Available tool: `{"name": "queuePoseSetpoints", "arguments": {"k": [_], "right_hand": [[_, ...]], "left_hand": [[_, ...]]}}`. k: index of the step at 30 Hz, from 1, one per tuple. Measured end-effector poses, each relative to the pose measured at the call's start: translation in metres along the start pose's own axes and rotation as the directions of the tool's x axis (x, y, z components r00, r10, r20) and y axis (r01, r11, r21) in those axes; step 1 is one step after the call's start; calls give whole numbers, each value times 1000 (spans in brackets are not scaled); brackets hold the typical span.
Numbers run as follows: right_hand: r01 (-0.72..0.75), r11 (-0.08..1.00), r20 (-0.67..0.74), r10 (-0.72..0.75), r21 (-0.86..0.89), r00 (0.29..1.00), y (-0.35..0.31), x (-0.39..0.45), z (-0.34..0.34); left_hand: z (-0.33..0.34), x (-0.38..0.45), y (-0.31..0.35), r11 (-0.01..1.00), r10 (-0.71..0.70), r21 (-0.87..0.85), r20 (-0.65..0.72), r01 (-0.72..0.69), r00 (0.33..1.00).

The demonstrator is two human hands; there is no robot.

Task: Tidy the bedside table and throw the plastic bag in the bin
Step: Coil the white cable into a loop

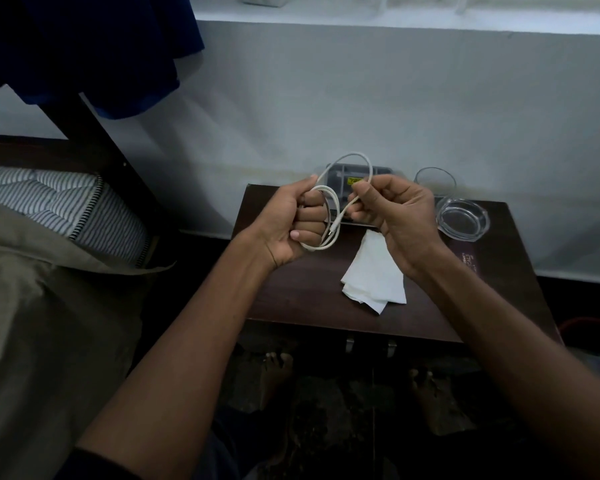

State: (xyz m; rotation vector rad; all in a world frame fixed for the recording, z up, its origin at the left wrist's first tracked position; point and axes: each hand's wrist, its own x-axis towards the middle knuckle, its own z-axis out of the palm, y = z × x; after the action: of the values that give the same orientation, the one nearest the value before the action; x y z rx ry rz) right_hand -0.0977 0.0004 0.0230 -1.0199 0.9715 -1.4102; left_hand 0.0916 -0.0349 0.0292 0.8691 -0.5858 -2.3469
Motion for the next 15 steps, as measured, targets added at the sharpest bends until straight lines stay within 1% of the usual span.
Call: {"name": "queuePoseSetpoints", "arguments": {"k": [4,5,7,8,9,10,12,14,15], "right_hand": [[105,993,-27,-107,-43,994,4,-3,6],[135,987,-12,-136,-90,991,4,-3,7],[202,941,43,-197,-271,979,7,-1,6],[217,913,55,-211,-346,976,10,-1,5],[205,904,43,-203,-376,978,14,-1,5],[168,918,24,-171,-359,985,16,-2,6],[23,977,-2,-24,-211,1000,15,-3,9],[-155,987,74,158,-33,985,11,-3,9],[-212,977,131,211,-9,969,9,-2,7]], "left_hand": [[0,4,-4,998,-33,-53,78,37,996],[0,3,-4,997,-37,-67,108,45,993],[1,2,-3,993,-40,-101,169,57,985],[1,2,-3,991,-41,-119,197,65,980],[0,2,-3,987,-47,-138,234,81,971],[-2,3,-3,980,-61,-163,287,111,956],[-3,3,-3,958,-93,-218,389,189,917],[-2,2,-3,945,-111,-235,428,228,897],[-1,1,-3,945,-112,-231,437,232,892]]}}
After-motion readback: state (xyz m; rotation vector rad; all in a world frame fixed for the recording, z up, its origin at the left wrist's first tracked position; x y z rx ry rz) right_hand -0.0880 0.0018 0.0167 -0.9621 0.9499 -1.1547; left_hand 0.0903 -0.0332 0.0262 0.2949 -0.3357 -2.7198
